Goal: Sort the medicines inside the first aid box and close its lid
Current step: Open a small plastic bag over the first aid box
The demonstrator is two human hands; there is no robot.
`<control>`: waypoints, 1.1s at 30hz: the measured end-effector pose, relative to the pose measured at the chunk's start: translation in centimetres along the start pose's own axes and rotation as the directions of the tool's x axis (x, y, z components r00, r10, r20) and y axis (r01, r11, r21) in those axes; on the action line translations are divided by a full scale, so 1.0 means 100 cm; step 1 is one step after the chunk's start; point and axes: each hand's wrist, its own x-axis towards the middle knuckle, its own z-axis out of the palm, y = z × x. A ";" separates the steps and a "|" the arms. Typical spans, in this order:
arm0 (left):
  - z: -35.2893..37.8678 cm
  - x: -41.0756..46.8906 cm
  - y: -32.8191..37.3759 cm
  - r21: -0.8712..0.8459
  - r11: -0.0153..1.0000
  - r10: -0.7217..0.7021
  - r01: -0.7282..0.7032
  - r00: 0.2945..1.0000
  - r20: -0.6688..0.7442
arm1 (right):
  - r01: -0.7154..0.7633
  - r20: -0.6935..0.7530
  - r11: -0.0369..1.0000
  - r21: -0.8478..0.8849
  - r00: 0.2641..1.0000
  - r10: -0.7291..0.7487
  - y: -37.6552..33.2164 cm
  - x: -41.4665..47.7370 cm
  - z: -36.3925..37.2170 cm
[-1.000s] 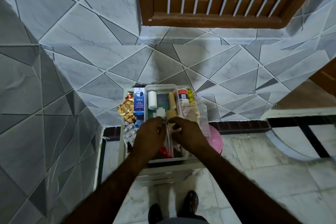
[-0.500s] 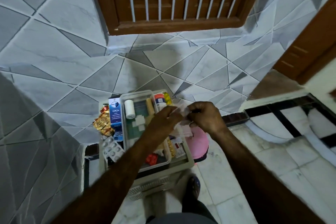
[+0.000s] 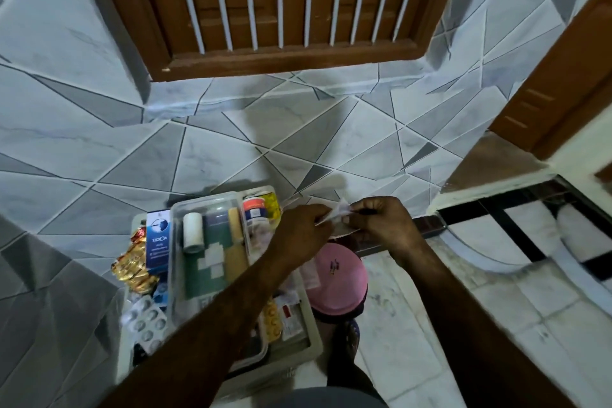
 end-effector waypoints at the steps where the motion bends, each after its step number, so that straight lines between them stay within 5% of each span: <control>1: 0.005 0.010 0.001 -0.010 1.000 -0.020 0.020 1.000 0.016 | -0.004 -0.007 1.000 -0.007 1.000 0.004 0.003 0.010 -0.007; 16: 0.104 0.084 -0.002 -0.054 0.942 -0.287 0.330 0.880 0.379 | -0.221 -0.169 0.975 -0.002 0.961 0.217 0.102 0.070 -0.072; 33: 0.202 0.089 -0.024 -0.008 0.811 -0.512 0.586 0.715 0.475 | -0.408 -0.232 0.910 0.074 0.881 0.413 0.169 0.077 -0.085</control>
